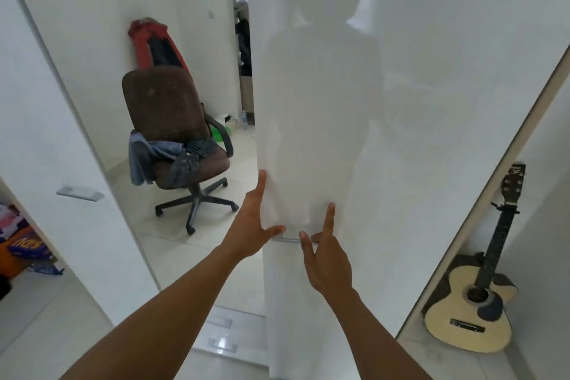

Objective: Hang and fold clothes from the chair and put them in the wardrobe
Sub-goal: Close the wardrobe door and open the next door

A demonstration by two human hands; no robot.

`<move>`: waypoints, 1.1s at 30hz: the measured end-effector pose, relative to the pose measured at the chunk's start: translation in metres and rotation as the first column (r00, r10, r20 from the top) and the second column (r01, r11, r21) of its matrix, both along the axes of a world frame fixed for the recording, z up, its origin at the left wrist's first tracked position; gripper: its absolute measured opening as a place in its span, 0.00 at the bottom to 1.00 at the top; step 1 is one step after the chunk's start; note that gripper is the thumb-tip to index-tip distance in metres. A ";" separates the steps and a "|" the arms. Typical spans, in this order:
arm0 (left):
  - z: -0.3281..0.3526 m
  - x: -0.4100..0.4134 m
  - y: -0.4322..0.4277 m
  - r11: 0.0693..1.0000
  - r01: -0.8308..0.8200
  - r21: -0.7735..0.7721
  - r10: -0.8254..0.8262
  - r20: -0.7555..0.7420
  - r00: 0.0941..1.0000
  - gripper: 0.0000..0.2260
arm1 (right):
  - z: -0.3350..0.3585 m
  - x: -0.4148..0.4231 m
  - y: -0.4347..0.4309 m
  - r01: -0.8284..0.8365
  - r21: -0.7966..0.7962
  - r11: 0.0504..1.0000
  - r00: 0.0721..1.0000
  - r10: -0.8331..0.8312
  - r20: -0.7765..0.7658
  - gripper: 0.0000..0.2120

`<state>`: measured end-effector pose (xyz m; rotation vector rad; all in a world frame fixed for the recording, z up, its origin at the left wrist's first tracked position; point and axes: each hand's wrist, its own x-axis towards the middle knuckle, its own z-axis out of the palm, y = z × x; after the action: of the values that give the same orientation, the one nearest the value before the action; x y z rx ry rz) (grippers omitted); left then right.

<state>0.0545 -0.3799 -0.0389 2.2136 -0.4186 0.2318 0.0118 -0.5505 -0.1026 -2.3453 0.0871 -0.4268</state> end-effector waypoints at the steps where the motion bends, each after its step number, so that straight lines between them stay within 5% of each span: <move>1: -0.003 0.002 -0.001 1.000 -0.021 0.005 0.021 0.009 1.000 0.50 | -0.001 0.002 -0.001 0.008 -0.014 1.000 1.000 -0.008 -0.002 0.39; 4: -0.009 0.004 -0.006 0.995 -0.102 0.012 0.102 0.007 0.995 0.42 | -0.005 0.004 -0.003 0.016 -0.070 0.997 1.000 -0.016 -0.003 0.39; 8: -0.026 0.003 -0.007 0.976 -0.210 0.051 0.204 0.099 0.974 0.49 | -0.009 -0.003 -0.004 0.008 -0.114 0.993 1.000 -0.006 0.015 0.39; 18: -0.039 -0.024 -0.010 0.958 -0.284 0.035 0.274 0.175 0.946 0.50 | -0.014 -0.023 -0.003 0.022 -0.097 0.995 1.000 -0.021 0.017 0.37; 33: -0.040 -0.198 -0.012 0.989 -0.054 0.135 0.027 0.194 0.981 0.41 | -0.004 -0.149 -0.019 0.015 0.123 0.992 1.000 -0.012 -0.027 0.37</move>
<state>-0.1430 -0.3918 -0.0788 2.3482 -0.5087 0.4532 -0.1375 -0.5691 -0.1069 -2.2299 0.1383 -0.3860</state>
